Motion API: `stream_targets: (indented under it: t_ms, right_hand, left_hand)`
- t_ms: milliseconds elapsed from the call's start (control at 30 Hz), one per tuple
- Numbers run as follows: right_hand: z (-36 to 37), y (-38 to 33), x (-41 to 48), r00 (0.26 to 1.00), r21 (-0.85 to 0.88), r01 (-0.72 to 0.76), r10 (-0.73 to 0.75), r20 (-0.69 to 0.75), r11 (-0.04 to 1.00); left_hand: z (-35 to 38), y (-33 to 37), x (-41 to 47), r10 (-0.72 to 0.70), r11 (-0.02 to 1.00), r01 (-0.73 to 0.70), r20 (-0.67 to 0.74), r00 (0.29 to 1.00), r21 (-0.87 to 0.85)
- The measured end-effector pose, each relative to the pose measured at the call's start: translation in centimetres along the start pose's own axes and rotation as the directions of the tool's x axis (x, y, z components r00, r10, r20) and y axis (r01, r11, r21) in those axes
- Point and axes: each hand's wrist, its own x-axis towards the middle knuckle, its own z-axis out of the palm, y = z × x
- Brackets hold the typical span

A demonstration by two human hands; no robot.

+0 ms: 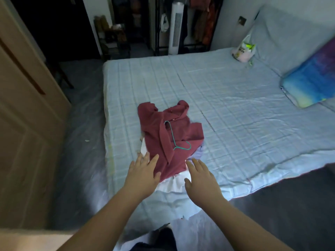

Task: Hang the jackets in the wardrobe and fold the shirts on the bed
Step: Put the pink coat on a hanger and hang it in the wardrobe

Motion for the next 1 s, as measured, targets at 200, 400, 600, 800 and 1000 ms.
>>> stream_targets:
  t_ms: [200,400,600,800,1000]
  right_hand:
    - [3.4,2.8,9.4,0.978,0.051,-0.045,0.034,0.204,0.998]
    - [8.7,5.0,15.6,0.931,0.243,-0.179,0.084,0.355,0.953]
    - [16.5,5.7,22.2,0.825,0.539,-0.530,0.251,0.506,0.654]
    - [21.5,5.1,27.7,0.647,0.511,-0.756,0.354,0.675,0.409]
    - [22.4,5.0,29.1,0.635,0.547,-0.772,0.369,0.679,0.323]
  left_hand:
    - [3.9,0.1,10.1,-0.004,1.000,0.007,0.138,0.990,-0.020]
    - [7.7,0.3,15.6,-0.070,0.993,0.091,0.244,0.967,-0.077]
    - [13.0,-0.5,18.8,-0.199,0.967,0.238,0.310,0.930,-0.091]
    - [14.5,0.3,20.4,-0.287,0.916,0.348,0.284,0.915,-0.197]
    - [13.6,-0.1,19.5,-0.374,0.856,0.440,0.263,0.890,-0.273]
